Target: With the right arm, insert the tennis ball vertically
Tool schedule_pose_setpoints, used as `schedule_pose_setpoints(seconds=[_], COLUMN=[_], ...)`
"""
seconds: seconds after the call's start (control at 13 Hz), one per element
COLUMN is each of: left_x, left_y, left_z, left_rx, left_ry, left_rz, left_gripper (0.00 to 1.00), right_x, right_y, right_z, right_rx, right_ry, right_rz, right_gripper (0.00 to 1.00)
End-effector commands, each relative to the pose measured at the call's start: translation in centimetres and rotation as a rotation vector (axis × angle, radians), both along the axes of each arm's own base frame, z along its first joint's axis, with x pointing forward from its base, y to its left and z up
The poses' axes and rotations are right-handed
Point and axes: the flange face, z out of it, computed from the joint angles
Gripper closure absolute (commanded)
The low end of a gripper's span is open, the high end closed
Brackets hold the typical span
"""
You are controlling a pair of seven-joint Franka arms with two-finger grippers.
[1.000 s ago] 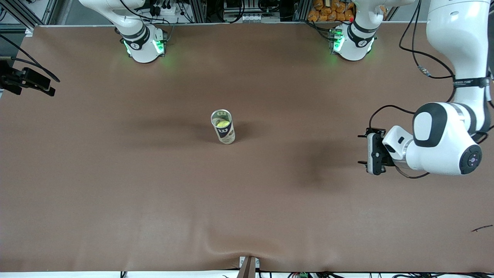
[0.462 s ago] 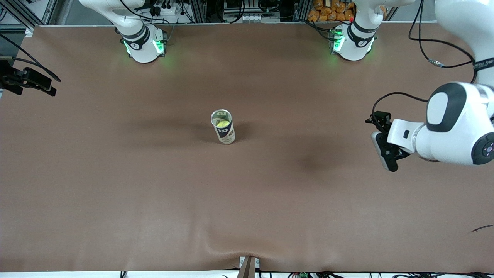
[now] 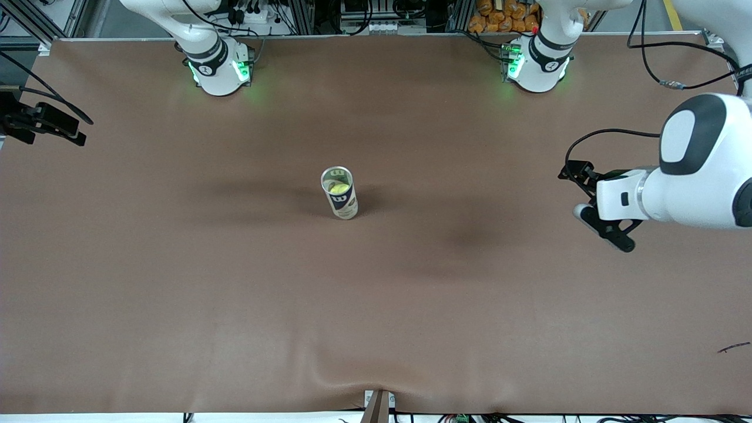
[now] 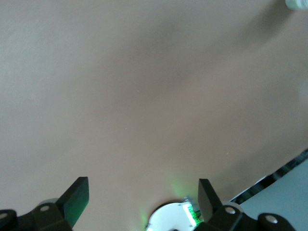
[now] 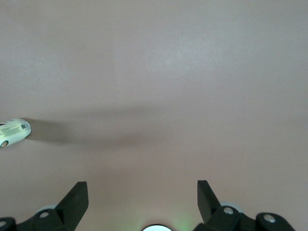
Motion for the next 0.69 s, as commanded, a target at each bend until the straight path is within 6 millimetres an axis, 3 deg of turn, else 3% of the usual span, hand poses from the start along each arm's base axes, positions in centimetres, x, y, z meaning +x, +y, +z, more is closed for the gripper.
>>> schedule_pose_setpoints(seconds=[0.0,0.23,0.38,0.62], left_x=[-2.0,-3.8,-4.7,-5.9], left_y=[-1.6,-4.0,-3.7,-1.5], left_z=[2.4,6.0,8.7,13.1], left_rx=[0.132,0.228,0.234,0.280], left_ry=[0.055,0.028,-0.016,-0.145], left_rz=[0.209,0.413,0.459,0.460], left_gripper=[0.00,0.00,0.00,0.00], right_x=[-0.2,-0.3,-0.3,-0.3], right_y=[0.4,0.5,1.0,1.6], right_z=[0.4,0.2,0.2,0.3], right_rx=[-0.001,-0.001,-0.001,-0.002], right_ry=[0.005,0.014,0.014,0.016], right_rz=[-0.007,-0.004,0.005,0.019], right_gripper=[0.00,0.00,0.00,0.00])
